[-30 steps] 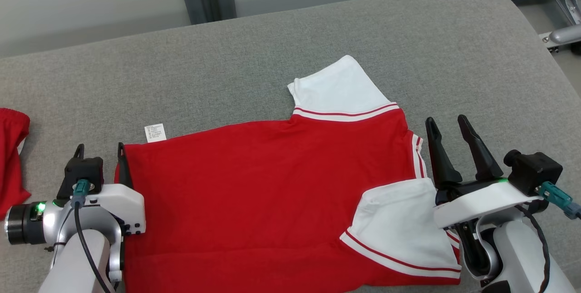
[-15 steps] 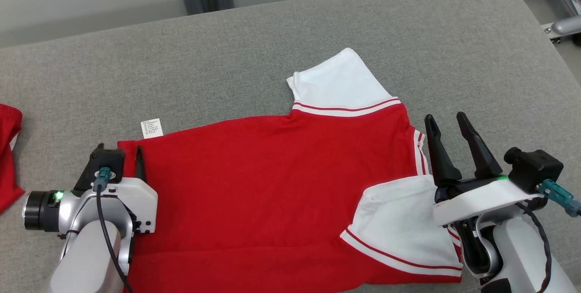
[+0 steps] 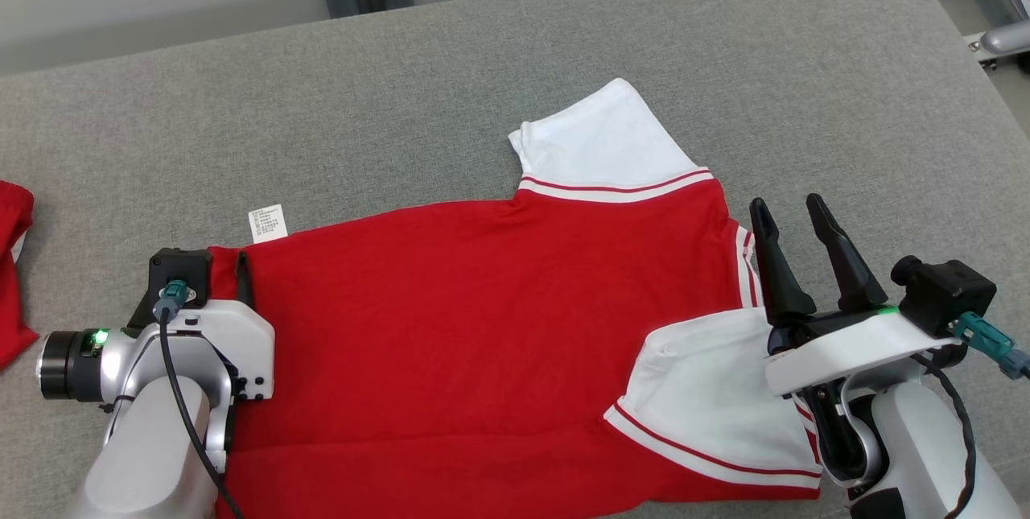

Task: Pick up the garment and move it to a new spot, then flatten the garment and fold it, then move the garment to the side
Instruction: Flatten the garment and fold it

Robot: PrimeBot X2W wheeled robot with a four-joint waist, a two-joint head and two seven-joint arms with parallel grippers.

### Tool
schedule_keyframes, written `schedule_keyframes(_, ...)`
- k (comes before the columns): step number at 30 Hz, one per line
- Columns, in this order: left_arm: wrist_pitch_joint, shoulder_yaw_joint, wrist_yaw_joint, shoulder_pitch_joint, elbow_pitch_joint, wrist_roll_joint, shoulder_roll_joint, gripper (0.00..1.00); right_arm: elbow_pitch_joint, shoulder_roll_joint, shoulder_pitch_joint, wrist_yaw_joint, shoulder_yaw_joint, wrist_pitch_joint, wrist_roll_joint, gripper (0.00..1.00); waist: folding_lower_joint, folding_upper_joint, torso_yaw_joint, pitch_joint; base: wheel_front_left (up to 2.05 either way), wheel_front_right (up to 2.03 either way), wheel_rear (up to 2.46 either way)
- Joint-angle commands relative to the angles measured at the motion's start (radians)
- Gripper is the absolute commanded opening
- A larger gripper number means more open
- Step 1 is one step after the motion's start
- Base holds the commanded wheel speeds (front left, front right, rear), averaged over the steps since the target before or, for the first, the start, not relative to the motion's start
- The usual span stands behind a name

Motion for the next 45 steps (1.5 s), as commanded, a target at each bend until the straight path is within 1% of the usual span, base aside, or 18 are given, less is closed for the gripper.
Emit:
schedule_keyframes(1, 0.001, 0.000, -0.007, -0.020, 0.005, -0.007, -0.001, 1.00, 0.005, -0.006, -0.008, 0.002, 0.001, -0.006, 0.004, 1.00, 0.0000, 0.0000, -0.001, 0.001, 0.00, 0.00, 0.00)
schedule_keyframes(2, 0.002, 0.000, -0.008, -0.022, 0.007, -0.010, -0.002, 0.98, 0.006, -0.006, -0.009, 0.002, 0.000, -0.006, 0.005, 1.00, 0.0000, 0.0000, -0.001, 0.001, 0.00, 0.00, 0.00)
schedule_keyframes(3, 0.005, -0.002, -0.012, -0.024, 0.010, -0.011, -0.003, 0.68, 0.007, -0.006, -0.010, 0.002, -0.001, -0.006, 0.005, 1.00, 0.0000, 0.0000, -0.001, 0.001, 0.00, 0.00, 0.00)
schedule_keyframes(4, 0.005, -0.004, -0.015, -0.025, 0.011, -0.013, -0.003, 0.18, 0.007, -0.006, -0.010, 0.002, -0.002, -0.006, 0.006, 1.00, 0.0000, 0.0000, -0.001, 0.001, 0.00, 0.00, 0.00)
schedule_keyframes(5, 0.006, -0.005, -0.015, -0.025, 0.013, -0.015, -0.004, 0.00, 0.008, -0.006, -0.010, 0.002, -0.003, -0.006, 0.005, 1.00, 0.0000, 0.0000, -0.001, 0.001, 0.00, 0.00, 0.00)
schedule_keyframes(12, -0.018, 0.003, -0.021, -0.024, 0.003, -0.041, -0.016, 0.00, 0.015, -0.009, -0.010, 0.002, -0.010, -0.006, 0.003, 1.00, 0.0000, 0.0000, 0.008, -0.003, 0.00, 0.00, 0.00)
schedule_keyframes(16, -0.022, -0.007, -0.024, -0.027, -0.009, -0.046, -0.026, 0.00, 0.028, -0.023, -0.028, 0.002, -0.006, -0.006, 0.009, 1.00, 0.0000, 0.0000, 0.024, -0.002, 0.00, 0.00, 0.00)
schedule_keyframes(19, -0.021, -0.019, -0.027, -0.034, -0.021, -0.042, -0.034, 0.00, 0.053, -0.051, -0.068, 0.002, 0.011, 0.002, 0.018, 1.00, 0.0000, 0.0000, 0.041, 0.008, 0.00, 0.00, 0.00)
schedule_keyframes(22, -0.018, -0.034, -0.029, -0.046, -0.034, -0.033, -0.041, 0.00, 0.087, -0.082, -0.142, 0.002, 0.012, 0.044, 0.038, 1.00, 0.0000, 0.0000, 0.063, 0.023, 0.00, 0.00, 0.00)
schedule_keyframes(26, -0.015, -0.059, -0.032, -0.058, -0.053, -0.018, -0.055, 0.00, 0.163, -0.116, -0.258, 0.002, 0.008, 0.120, 0.066, 1.00, 0.0000, 0.0000, 0.100, 0.047, 0.00, 0.00, 0.00)
schedule_keyframes(27, -0.015, -0.059, -0.032, -0.058, -0.053, -0.018, -0.055, 0.00, 0.163, -0.116, -0.258, 0.002, 0.008, 0.120, 0.066, 1.00, 0.0000, 0.0000, 0.100, 0.047, 0.00, 0.00, 0.00)
schedule_keyframes(28, -0.014, -0.067, -0.032, -0.062, -0.056, -0.016, -0.061, 0.00, 0.190, -0.126, -0.289, 0.002, 0.012, 0.143, 0.071, 1.00, 0.0000, 0.0000, 0.112, 0.052, 0.00, 0.00, 0.00)
schedule_keyframes(31, -0.012, -0.092, -0.038, -0.073, -0.058, -0.008, -0.085, 0.00, 0.264, -0.149, -0.367, 0.002, 0.036, 0.212, 0.113, 1.00, 0.0000, 0.0000, 0.155, 0.060, 0.00, 0.00, 0.00)
schedule_keyframes(35, -0.013, -0.125, -0.049, -0.104, -0.051, 0.002, -0.119, 0.00, 0.382, -0.203, -0.467, 0.002, 0.064, 0.296, 0.148, 1.00, 0.0000, 0.0000, 0.216, 0.085, 0.00, 0.00, 0.00)
schedule_keyframes(38, -0.020, -0.149, -0.059, -0.120, -0.036, 0.004, -0.145, 0.00, 0.463, -0.227, -0.523, 0.002, 0.080, 0.323, 0.163, 1.00, 0.0000, 0.0000, 0.260, 0.100, 0.00, 0.00, 0.00)
schedule_keyframes(39, -0.024, -0.160, -0.062, -0.140, -0.027, 0.003, -0.159, 0.00, 0.506, -0.244, -0.557, 0.002, 0.099, 0.346, 0.175, 1.00, 0.0000, 0.0000, 0.285, 0.116, 0.00, 0.00, 0.00)
schedule_keyframes(45, -0.042, -0.188, -0.071, -0.186, 0.003, -0.006, -0.186, 0.00, 0.616, -0.277, -0.646, 0.002, 0.137, 0.378, 0.205, 1.00, 0.0000, 0.0000, 0.328, 0.157, 0.00, 0.00, 0.00)
